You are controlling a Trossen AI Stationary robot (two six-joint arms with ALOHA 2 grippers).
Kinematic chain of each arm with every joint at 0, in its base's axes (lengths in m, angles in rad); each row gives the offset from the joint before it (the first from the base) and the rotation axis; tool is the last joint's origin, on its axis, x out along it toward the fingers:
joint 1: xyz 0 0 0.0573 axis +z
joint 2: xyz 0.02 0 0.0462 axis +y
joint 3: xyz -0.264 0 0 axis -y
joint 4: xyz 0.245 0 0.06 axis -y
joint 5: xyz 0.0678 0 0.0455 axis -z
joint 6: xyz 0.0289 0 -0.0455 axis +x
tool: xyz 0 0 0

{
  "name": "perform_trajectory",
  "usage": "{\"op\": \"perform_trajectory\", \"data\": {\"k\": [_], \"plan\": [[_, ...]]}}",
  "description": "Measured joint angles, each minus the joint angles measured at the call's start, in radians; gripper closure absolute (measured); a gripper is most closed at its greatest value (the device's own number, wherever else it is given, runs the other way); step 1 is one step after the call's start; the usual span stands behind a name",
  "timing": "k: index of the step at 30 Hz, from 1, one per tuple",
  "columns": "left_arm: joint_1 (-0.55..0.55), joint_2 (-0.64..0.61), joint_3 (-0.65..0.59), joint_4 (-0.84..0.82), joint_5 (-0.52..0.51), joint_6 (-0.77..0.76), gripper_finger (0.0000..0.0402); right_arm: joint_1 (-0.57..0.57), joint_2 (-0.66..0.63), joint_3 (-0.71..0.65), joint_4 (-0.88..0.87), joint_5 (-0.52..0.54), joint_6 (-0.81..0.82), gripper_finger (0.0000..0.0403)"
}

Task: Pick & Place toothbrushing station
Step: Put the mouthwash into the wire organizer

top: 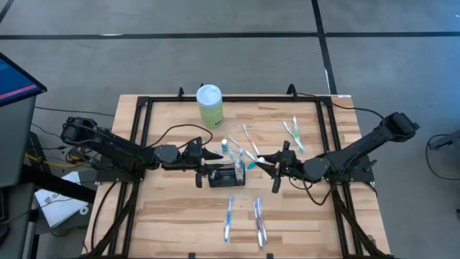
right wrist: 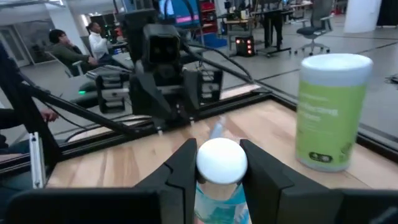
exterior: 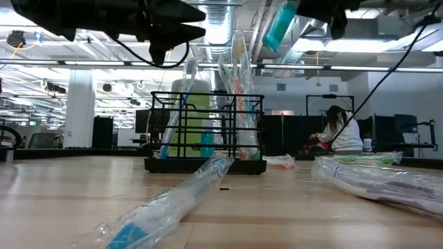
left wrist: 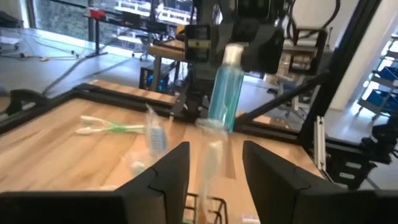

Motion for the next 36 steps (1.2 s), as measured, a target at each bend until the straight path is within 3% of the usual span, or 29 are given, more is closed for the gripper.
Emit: {"op": "perform_trajectory", "data": {"k": [17, 22, 28, 36], "plan": [[-0.089, 0.022, 0.07, 0.026, -0.001, 0.059, 0.0245, -0.064, 0.257, 0.322, -0.17, -0.062, -0.069, 0.0315], [-0.091, 0.022, 0.07, 0.025, -0.002, 0.06, 0.0245, -0.108, 0.318, 0.404, -0.213, -0.127, -0.067, 0.0315], [-0.092, 0.021, 0.07, 0.013, -0.07, 0.081, 0.0245, -0.135, 0.378, 0.508, -0.316, -0.129, -0.068, 0.0315], [-0.092, 0.021, 0.068, -0.014, -0.098, 0.087, 0.0245, -0.16, 0.421, 0.551, -0.345, -0.122, -0.044, 0.0315]]}}
